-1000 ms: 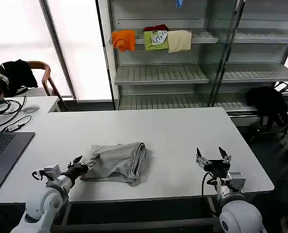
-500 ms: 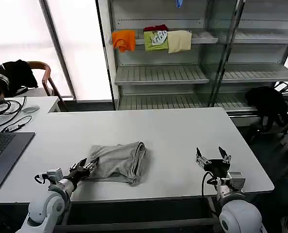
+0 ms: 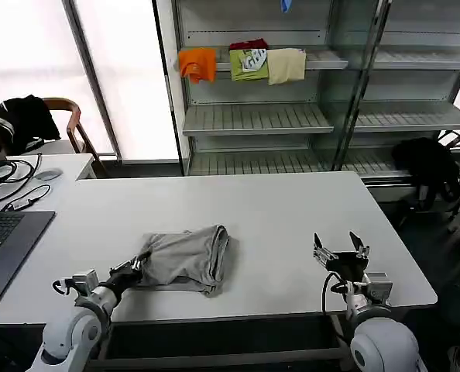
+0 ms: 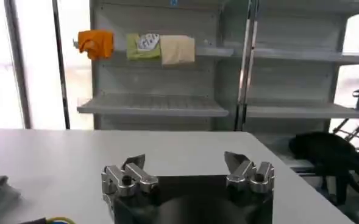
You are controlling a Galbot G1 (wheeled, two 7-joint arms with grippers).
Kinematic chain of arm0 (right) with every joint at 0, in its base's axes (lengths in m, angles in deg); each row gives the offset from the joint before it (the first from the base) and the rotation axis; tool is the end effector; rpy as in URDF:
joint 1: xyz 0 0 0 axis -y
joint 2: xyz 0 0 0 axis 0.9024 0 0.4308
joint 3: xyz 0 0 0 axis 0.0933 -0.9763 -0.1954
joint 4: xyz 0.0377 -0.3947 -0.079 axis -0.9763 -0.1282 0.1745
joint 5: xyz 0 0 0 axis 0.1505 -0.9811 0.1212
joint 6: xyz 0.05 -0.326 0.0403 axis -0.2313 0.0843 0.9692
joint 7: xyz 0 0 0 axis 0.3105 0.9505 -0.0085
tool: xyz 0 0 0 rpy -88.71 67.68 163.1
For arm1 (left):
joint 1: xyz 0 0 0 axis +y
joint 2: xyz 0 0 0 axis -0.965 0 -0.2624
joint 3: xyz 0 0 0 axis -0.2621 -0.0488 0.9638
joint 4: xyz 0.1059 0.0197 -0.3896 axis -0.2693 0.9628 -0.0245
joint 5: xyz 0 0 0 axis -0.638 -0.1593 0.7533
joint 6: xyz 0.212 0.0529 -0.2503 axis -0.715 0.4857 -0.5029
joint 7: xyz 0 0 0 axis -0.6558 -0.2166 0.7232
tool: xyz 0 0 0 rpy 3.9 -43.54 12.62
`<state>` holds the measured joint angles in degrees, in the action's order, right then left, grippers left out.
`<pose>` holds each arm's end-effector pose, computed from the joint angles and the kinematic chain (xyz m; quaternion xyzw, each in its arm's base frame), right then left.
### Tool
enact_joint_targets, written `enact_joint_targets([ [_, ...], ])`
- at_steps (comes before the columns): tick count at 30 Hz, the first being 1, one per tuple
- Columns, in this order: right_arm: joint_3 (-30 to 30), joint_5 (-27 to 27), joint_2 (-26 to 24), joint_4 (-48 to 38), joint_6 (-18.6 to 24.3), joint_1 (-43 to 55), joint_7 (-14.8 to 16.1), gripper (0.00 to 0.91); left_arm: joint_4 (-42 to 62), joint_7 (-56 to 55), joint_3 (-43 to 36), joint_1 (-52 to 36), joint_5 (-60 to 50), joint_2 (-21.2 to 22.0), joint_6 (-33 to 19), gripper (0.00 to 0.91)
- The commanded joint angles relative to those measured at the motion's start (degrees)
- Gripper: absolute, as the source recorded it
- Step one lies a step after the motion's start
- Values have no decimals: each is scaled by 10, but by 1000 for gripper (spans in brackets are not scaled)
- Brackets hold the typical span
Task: Fold and organize the clothes.
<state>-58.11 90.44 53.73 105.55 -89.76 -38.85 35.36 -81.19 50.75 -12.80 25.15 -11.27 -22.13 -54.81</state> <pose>0.2190 -0.0686 -0.2659 -0.0070 -0.9955 0.0276 0.0901 0.2657 0.1429 -0.3236 -0.0716 -0.9697 0.0840 0.2180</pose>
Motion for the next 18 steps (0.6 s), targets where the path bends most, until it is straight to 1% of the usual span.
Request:
enact_joint_targets([
  [1,-3,4,0,-2,-2,7,-2,907,-9,11,85,17,24,-49,-12,0],
  [3,-6,5,-1,-2,-2,8,-2,907,1,14,120,19,33,-66,-13,10],
  [4,-9,5,-1,-2,-2,10,-2,907,6,15,147,21,41,-91,-12,10],
  [5,-10,5,-1,-2,-2,10,-2,907,13,17,165,24,42,-106,-13,10],
  [6,-12,6,0,-3,-2,12,-2,907,18,20,183,26,46,-113,-12,10],
  [7,-13,6,0,-4,-2,14,-2,907,25,24,200,30,49,-133,-12,10],
  [9,-17,6,0,-5,-2,16,-3,907,42,27,231,31,52,-154,-13,10],
  [10,-19,6,0,-4,-1,16,-3,907,53,28,252,27,52,-174,-14,10],
  [11,-21,6,1,-4,-1,16,-3,907,61,29,261,24,51,-182,-14,10],
  [13,-22,6,2,-5,-1,17,-4,907,88,31,280,13,44,-220,-15,10],
  [15,-23,6,2,-5,-1,16,-4,907,103,33,287,7,36,-244,-19,10],
  [18,-22,7,2,-4,-1,14,-4,907,121,38,292,-4,30,-265,-23,10],
])
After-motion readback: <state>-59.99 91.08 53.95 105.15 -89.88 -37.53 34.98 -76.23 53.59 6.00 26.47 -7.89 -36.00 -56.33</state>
